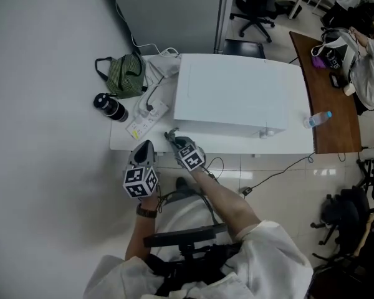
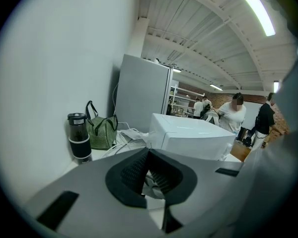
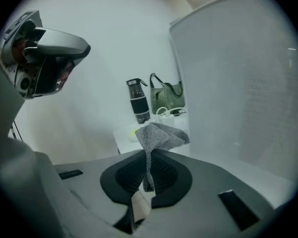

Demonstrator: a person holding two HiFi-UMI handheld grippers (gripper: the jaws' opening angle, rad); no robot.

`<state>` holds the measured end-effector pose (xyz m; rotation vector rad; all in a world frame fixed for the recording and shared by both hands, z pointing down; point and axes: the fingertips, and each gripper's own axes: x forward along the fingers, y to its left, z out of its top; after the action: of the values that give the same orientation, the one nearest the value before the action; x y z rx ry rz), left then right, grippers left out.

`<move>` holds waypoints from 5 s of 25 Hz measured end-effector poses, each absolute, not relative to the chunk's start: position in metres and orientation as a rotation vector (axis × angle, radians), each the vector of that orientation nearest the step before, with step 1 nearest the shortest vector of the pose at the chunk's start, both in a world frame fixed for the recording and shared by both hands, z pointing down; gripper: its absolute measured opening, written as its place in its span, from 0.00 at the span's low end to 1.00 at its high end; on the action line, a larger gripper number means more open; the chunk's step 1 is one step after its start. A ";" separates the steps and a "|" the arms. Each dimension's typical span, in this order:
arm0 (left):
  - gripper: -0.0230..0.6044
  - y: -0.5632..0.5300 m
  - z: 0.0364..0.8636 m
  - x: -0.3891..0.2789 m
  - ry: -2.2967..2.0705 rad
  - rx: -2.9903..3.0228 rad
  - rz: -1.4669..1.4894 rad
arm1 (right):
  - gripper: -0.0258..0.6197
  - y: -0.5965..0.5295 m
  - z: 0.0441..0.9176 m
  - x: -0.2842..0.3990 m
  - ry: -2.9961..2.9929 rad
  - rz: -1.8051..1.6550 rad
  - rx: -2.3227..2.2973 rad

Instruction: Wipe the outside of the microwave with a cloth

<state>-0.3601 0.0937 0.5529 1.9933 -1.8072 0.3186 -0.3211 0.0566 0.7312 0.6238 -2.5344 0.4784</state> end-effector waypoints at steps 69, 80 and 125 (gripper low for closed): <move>0.08 -0.119 0.605 -0.650 -1.802 1.918 0.180 | 0.08 -0.153 0.797 -0.460 -1.038 -0.042 -0.657; 0.08 -0.117 0.598 -0.634 -1.797 1.949 0.146 | 0.08 0.003 0.738 -0.458 -1.063 0.006 -1.044; 0.08 -0.109 0.545 -0.577 -1.744 2.151 0.080 | 0.08 0.007 0.618 -0.418 -1.250 0.075 -0.745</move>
<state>-0.5769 -0.1095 0.5450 2.1507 -1.7437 0.0804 -0.4185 0.0067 0.6183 -0.7450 -1.2504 0.0746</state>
